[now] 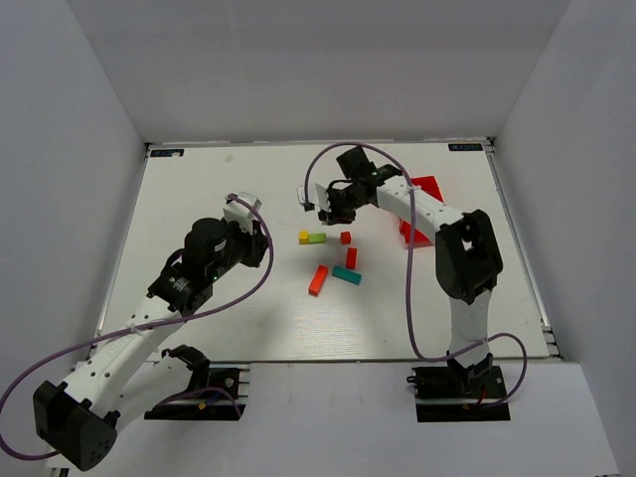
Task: Build the wood block tower
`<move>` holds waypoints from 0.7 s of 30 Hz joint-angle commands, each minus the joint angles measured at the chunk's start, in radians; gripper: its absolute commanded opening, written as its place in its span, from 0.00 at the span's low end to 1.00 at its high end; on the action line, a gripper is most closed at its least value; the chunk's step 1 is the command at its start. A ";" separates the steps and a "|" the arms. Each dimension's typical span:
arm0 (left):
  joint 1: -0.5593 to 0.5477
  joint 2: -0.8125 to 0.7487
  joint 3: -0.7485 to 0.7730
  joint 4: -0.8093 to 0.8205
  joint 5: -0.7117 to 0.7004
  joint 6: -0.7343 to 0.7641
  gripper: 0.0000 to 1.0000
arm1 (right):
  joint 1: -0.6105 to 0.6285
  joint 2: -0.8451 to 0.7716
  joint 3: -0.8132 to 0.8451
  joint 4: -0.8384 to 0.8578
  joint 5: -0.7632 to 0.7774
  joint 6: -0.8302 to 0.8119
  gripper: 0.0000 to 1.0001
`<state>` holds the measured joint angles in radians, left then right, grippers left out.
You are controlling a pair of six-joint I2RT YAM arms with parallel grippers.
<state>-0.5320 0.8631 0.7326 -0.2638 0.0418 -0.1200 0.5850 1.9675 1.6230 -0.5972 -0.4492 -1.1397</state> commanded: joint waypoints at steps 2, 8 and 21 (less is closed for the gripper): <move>0.006 -0.003 -0.001 -0.008 0.004 0.006 0.32 | 0.009 0.067 0.126 -0.159 -0.014 -0.071 0.00; 0.006 -0.012 -0.001 -0.008 0.004 0.006 0.32 | 0.015 0.117 0.164 -0.187 0.033 -0.094 0.00; 0.006 -0.012 -0.001 -0.008 0.004 0.006 0.32 | 0.021 0.185 0.181 -0.224 0.079 -0.077 0.00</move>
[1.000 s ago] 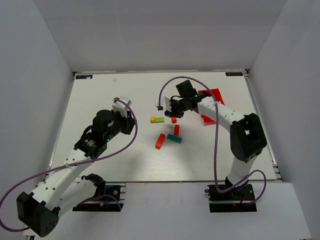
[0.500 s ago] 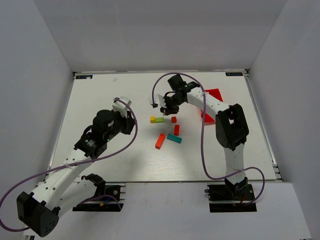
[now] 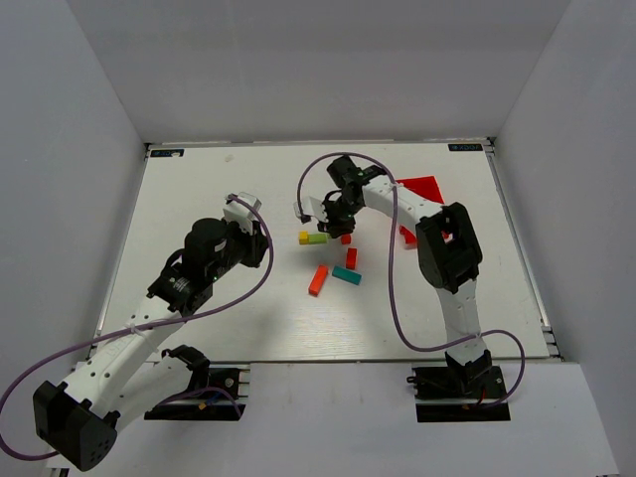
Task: Build the wood block tower
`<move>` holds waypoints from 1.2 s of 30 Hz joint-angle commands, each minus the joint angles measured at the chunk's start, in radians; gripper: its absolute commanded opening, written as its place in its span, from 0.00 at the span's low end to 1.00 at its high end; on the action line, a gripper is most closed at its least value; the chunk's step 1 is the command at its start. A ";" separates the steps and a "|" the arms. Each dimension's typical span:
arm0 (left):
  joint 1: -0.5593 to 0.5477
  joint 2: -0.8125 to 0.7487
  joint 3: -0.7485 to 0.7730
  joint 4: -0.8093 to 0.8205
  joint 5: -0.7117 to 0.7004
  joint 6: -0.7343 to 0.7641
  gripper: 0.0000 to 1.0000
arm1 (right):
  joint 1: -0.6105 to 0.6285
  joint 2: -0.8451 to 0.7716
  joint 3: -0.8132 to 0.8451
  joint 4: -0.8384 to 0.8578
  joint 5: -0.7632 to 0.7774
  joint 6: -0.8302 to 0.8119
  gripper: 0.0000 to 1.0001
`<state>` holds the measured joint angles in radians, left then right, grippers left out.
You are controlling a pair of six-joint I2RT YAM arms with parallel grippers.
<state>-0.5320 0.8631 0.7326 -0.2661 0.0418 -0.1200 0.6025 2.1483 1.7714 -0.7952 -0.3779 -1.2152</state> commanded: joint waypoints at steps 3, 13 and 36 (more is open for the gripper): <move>0.006 -0.012 -0.001 -0.005 0.004 0.006 0.32 | 0.003 0.001 0.034 -0.021 0.011 0.006 0.00; 0.006 -0.012 0.008 -0.005 0.004 0.006 0.32 | 0.010 0.027 0.036 -0.015 0.028 0.028 0.00; 0.006 -0.021 0.008 -0.005 -0.005 0.006 0.32 | 0.011 0.058 0.053 0.017 0.036 0.056 0.06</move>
<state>-0.5320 0.8623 0.7326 -0.2699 0.0410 -0.1204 0.6094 2.1967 1.7756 -0.7860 -0.3389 -1.1740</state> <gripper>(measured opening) 0.317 0.354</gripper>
